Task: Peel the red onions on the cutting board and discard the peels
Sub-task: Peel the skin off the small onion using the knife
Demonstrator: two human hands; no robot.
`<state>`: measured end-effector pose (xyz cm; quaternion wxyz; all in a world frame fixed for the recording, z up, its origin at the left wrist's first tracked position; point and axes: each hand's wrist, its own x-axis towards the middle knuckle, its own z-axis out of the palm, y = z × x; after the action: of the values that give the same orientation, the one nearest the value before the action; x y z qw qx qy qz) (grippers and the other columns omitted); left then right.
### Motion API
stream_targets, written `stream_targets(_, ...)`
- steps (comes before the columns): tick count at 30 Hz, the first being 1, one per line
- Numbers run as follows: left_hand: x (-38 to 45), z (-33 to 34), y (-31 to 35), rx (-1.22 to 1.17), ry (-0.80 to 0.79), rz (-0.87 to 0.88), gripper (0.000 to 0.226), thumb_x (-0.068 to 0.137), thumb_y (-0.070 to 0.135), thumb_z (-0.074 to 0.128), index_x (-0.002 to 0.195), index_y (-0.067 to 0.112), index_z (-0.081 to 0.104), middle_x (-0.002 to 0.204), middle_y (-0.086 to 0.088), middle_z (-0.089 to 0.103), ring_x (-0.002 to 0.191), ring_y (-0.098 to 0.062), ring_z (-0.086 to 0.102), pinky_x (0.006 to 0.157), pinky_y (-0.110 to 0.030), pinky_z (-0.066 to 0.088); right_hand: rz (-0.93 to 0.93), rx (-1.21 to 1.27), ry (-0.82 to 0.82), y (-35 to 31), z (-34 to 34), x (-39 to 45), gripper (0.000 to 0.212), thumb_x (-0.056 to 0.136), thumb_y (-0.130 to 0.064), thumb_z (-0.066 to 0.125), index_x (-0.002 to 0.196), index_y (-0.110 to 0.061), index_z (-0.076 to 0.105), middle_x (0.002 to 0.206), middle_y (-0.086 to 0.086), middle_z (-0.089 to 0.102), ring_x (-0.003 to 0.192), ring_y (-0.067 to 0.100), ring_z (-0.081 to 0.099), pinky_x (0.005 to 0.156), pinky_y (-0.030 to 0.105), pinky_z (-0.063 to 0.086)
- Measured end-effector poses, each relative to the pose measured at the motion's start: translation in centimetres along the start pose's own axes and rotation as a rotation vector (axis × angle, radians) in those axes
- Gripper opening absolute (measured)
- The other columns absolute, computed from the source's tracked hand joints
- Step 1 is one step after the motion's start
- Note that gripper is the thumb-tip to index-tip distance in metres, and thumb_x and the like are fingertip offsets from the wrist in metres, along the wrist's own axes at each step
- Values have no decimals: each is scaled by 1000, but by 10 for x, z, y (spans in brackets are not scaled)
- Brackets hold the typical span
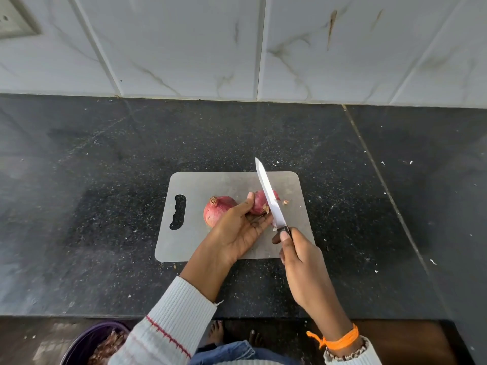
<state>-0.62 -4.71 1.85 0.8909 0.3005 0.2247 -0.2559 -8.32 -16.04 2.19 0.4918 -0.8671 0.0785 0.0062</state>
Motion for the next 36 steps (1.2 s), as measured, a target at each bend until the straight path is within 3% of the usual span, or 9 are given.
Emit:
stream_targets(6, 3, -3, 0, 4, -5, 0, 21, 93, 17, 50, 90, 0, 61, 78, -14, 68, 95, -28, 63, 79, -35, 56, 3, -32, -3, 1, 0, -3, 23, 99, -25, 34, 91, -17, 54, 65, -9, 49, 57, 4, 48, 57, 21, 39)
stream_targets(13, 3, 2, -3, 25, -14, 16, 18, 92, 15, 52, 92, 0, 62, 66, -8, 70, 69, -20, 71, 76, -35, 55, 18, -24, -17, 3, -2, -5, 24, 99, -25, 34, 83, -20, 51, 62, -5, 47, 52, 6, 44, 51, 22, 36)
stream_targets(17, 4, -3, 0, 200, -67, 60, 15, 92, 6, 49, 96, -1, 61, 81, -12, 69, 76, -19, 69, 79, -33, 55, 51, -45, -53, 2, -14, -2, 26, 99, -27, 33, 79, -22, 49, 61, -2, 47, 51, 8, 41, 47, 20, 32)
stream_targets(20, 2, -7, -1, 425, -127, 86, 22, 89, 1, 51, 110, -2, 59, 95, -12, 69, 89, -19, 66, 81, -28, 56, 96, -118, -116, 2, -33, 9, 29, 99, -28, 33, 78, -20, 52, 60, -3, 47, 53, 10, 42, 52, 26, 33)
stream_targets(22, 2, -6, -2, 469, -147, 101, 24, 89, 1, 52, 111, -3, 58, 95, -11, 69, 88, -17, 67, 81, -27, 56, 112, -108, -149, 1, -39, 15, 31, 99, -29, 33, 77, -19, 52, 60, -4, 46, 55, 11, 42, 54, 26, 33)
stream_targets(28, 6, 2, -6, 336, -49, 59, 16, 90, 6, 52, 96, -6, 61, 92, -17, 66, 88, -25, 64, 74, -30, 58, 82, -111, -42, -1, -20, 9, 26, 100, -25, 32, 85, -13, 51, 66, -5, 48, 59, 9, 46, 59, 30, 40)
stream_targets(31, 9, 5, -6, 219, 34, 14, 17, 88, 9, 56, 89, -7, 61, 84, -18, 64, 74, -22, 67, 66, -32, 59, 75, -122, -30, 1, -9, 2, 21, 100, -24, 32, 86, -16, 46, 67, -9, 45, 56, 2, 43, 50, 17, 35)
stream_targets(36, 11, 9, -3, 140, 64, 10, 20, 90, 14, 56, 83, -3, 62, 74, -15, 62, 68, -18, 65, 61, -29, 59, 55, -123, -14, 7, 2, -8, 22, 99, -26, 32, 87, -15, 46, 66, -7, 47, 52, 3, 45, 47, 18, 35)
